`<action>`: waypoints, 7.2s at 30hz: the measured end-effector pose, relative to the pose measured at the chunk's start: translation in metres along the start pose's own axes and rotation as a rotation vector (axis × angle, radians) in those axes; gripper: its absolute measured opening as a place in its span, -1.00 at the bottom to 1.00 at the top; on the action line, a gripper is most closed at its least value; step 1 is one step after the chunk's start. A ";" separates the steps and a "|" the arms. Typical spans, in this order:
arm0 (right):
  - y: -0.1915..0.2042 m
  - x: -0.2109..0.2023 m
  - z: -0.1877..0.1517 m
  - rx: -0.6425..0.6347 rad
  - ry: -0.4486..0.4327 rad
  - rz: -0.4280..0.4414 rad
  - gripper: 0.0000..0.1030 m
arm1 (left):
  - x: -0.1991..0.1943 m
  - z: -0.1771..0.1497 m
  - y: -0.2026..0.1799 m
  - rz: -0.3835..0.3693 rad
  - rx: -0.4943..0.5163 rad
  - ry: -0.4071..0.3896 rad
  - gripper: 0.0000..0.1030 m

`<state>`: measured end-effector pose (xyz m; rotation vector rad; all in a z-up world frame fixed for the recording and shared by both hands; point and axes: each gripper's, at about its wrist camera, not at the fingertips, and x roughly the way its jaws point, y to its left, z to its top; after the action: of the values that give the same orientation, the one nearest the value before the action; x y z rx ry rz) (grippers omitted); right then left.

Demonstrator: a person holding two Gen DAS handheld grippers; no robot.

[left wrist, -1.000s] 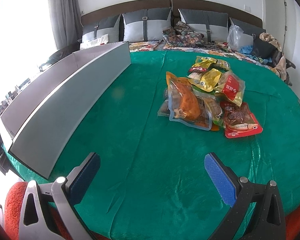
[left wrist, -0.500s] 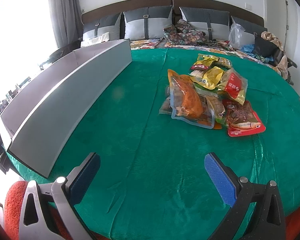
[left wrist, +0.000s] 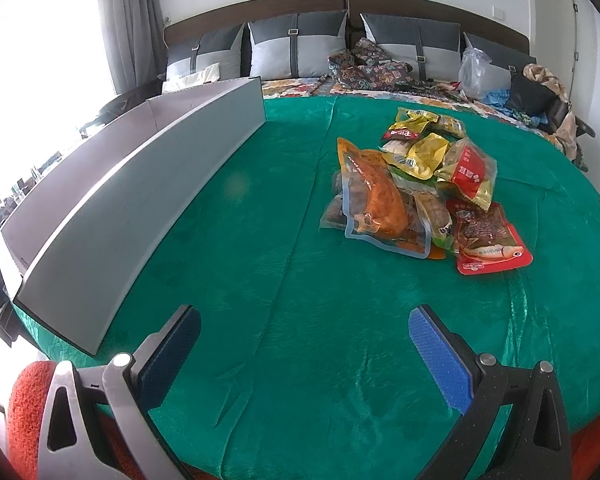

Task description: Organize snacks

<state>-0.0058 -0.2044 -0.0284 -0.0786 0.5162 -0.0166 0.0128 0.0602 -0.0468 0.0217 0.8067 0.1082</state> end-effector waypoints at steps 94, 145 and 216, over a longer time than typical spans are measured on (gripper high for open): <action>-0.118 0.167 0.004 0.204 0.400 -0.093 0.81 | 0.088 0.017 0.022 -0.078 -0.010 0.205 1.00; -0.118 0.167 0.004 0.205 0.400 -0.092 0.81 | 0.119 0.103 0.007 -0.306 0.017 0.270 -0.04; 0.093 0.201 0.056 0.042 0.690 0.168 0.59 | 0.084 0.032 0.067 -0.192 0.135 0.255 0.07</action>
<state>0.1959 -0.1148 -0.0865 0.0149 1.2100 0.1135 0.0875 0.1364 -0.0816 0.0581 1.0651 -0.1281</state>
